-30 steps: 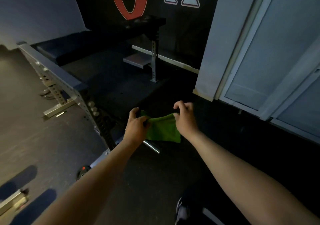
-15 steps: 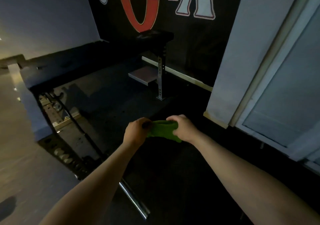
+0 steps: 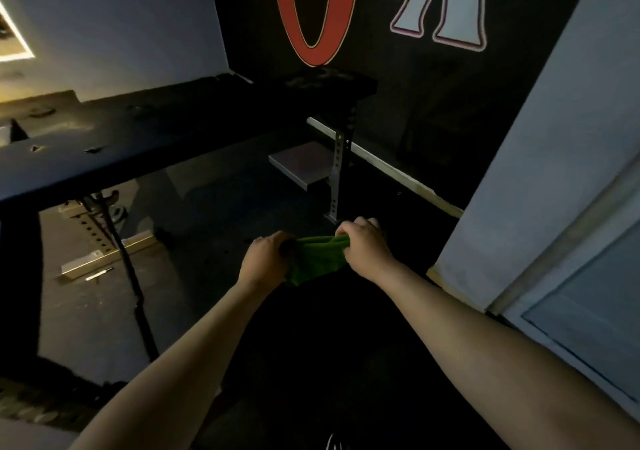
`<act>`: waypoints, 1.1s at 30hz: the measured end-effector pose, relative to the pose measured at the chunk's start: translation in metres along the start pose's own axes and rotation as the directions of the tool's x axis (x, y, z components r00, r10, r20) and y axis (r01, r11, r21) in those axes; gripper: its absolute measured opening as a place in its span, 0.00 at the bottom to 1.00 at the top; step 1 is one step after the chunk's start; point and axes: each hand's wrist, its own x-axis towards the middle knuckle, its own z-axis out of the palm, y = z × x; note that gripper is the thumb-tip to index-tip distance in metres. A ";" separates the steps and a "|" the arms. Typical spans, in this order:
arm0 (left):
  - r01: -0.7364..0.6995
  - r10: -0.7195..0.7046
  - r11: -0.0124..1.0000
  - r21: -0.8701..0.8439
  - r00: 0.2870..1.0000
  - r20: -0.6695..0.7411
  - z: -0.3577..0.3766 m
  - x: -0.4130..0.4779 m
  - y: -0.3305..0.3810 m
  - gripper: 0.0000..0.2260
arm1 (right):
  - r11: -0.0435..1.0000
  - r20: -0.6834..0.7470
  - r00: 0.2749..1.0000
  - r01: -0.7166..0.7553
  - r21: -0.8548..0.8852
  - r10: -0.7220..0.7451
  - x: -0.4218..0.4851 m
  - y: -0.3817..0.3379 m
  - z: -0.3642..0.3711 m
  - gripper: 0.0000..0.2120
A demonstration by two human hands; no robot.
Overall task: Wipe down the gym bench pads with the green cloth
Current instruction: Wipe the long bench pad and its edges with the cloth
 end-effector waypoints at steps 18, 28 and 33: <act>0.326 -0.539 0.783 -0.529 0.781 -0.316 -0.039 0.204 -0.050 0.17 | 0.820 0.090 0.944 0.227 0.526 -0.319 0.293 -0.064 -0.002 0.04; 0.073 -0.727 0.530 -0.845 0.552 -0.408 -0.111 0.234 -0.107 0.14 | 0.597 0.313 0.730 0.160 0.786 -0.608 0.384 -0.167 0.023 0.11; -0.032 -0.796 0.455 -0.890 0.433 -0.422 -0.155 0.229 -0.157 0.21 | 0.533 0.481 0.515 -0.054 0.844 -0.709 0.420 -0.241 0.040 0.15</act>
